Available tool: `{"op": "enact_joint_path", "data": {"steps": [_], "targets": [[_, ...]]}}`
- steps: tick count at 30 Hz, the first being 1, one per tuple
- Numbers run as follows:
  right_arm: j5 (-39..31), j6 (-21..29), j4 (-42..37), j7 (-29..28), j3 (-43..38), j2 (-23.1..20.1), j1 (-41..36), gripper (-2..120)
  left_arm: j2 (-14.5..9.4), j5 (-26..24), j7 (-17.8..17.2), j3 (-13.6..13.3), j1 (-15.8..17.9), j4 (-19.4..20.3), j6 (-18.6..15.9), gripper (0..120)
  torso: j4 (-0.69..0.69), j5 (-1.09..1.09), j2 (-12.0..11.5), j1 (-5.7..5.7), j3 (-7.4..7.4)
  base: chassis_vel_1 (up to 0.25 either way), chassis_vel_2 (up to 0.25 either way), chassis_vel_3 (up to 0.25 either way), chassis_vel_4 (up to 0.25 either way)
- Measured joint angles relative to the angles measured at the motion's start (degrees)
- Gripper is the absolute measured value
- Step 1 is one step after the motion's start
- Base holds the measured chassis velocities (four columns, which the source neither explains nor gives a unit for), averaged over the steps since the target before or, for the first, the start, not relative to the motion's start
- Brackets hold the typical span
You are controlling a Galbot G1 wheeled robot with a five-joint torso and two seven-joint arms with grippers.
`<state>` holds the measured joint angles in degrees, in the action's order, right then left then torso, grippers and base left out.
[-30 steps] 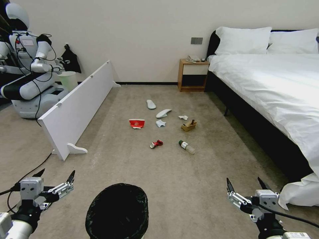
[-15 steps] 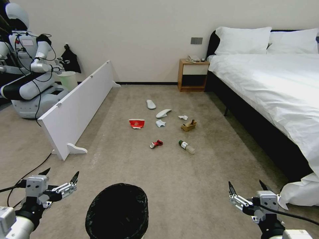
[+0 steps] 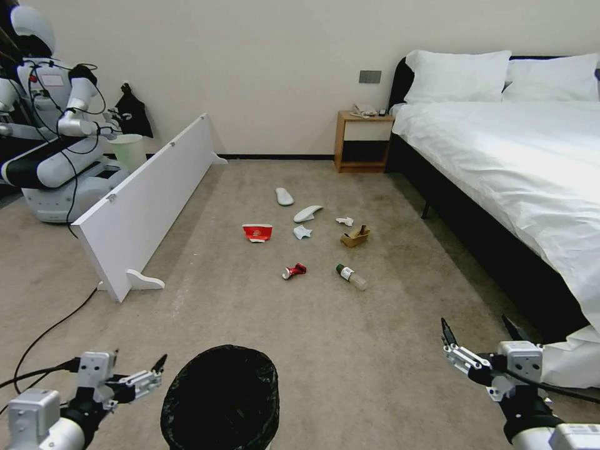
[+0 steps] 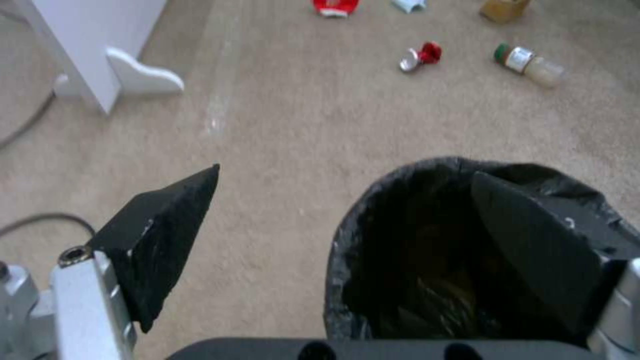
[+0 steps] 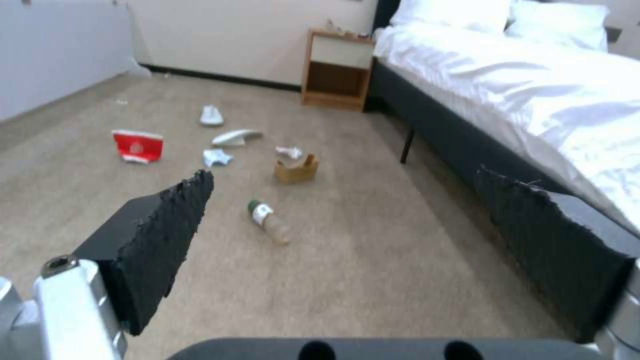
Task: Pick up the trash bin, then pick up the garbage from the floor and place it into the trash bin.
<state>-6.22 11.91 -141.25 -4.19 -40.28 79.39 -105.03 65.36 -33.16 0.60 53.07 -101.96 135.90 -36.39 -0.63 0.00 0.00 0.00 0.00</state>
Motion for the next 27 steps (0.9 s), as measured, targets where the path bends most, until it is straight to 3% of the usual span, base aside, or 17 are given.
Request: {"op": "enact_joint_path", "data": {"steps": [8,14,27], "targets": [[2.8,-1.2,1.7,0.1,2.9,1.4,-1.5,100,0.8,0.0,-3.2,-4.6,3.0,-5.2,-2.2,98,0.00,-0.01,0.0,0.00,0.00,0.000,0.000,0.000,0.000],[3.8,-1.8,2.3,0.1,3.7,1.8,-2.2,100,0.9,-0.1,-4.2,-5.2,4.7,-10.2,-2.7,98,0.00,-0.01,0.0,0.00,0.00,0.000,0.000,0.000,0.000],[4.5,-1.9,3.1,0.2,4.9,2.1,-2.4,100,0.9,-1.4,-4.7,-6.2,7.7,-15.5,-3.5,97,0.00,-0.01,0.0,0.00,0.00,0.000,0.000,0.000,0.000]]}}
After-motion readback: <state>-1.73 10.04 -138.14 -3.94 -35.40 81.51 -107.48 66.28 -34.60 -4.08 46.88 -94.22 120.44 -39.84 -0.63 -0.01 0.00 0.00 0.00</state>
